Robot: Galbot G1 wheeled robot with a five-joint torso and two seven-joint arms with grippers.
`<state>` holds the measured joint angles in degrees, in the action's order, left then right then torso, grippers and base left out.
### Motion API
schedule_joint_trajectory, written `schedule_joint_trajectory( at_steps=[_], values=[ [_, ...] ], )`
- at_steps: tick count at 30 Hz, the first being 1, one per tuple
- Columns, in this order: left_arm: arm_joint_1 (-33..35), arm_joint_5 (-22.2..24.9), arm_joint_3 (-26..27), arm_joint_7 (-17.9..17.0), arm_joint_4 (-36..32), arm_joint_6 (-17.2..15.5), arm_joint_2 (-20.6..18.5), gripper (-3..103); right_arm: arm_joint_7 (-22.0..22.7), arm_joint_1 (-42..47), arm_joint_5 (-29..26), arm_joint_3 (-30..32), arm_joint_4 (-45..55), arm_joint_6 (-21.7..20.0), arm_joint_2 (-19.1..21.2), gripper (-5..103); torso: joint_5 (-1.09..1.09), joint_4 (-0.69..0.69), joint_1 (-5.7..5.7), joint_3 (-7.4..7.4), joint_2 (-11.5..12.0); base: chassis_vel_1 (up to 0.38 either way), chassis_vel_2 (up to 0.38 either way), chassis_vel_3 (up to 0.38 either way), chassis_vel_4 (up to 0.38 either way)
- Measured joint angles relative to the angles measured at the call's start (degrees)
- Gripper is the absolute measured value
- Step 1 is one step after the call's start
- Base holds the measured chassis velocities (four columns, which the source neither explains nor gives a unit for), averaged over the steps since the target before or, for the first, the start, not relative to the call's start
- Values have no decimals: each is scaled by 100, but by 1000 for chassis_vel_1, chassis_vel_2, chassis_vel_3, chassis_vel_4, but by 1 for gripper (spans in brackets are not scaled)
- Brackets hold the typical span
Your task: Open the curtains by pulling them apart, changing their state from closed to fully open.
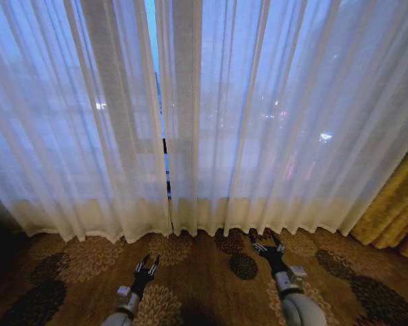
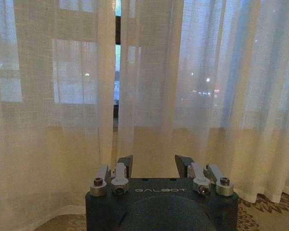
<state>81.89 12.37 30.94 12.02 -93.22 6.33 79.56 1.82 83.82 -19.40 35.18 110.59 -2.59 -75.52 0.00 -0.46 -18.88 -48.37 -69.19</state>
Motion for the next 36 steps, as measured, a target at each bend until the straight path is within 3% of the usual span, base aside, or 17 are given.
schedule_joint_trajectory(
  at_steps=[25, 36],
  values=[
    [0, 0, 0, 0, 0, 0, 0, 50, -167, -46, -62, 44, -197, 184, 28, 100, 0, 0, 0, 0, 0, 0, 0, 0, 0],
    [1, 0, 0, 0, 0, 0, 0, 50, -230, -48, -138, 61, -210, 251, 41, 100, 0, 0, 2, 0, 0, -149, 127, 143, -117]
  ],
)
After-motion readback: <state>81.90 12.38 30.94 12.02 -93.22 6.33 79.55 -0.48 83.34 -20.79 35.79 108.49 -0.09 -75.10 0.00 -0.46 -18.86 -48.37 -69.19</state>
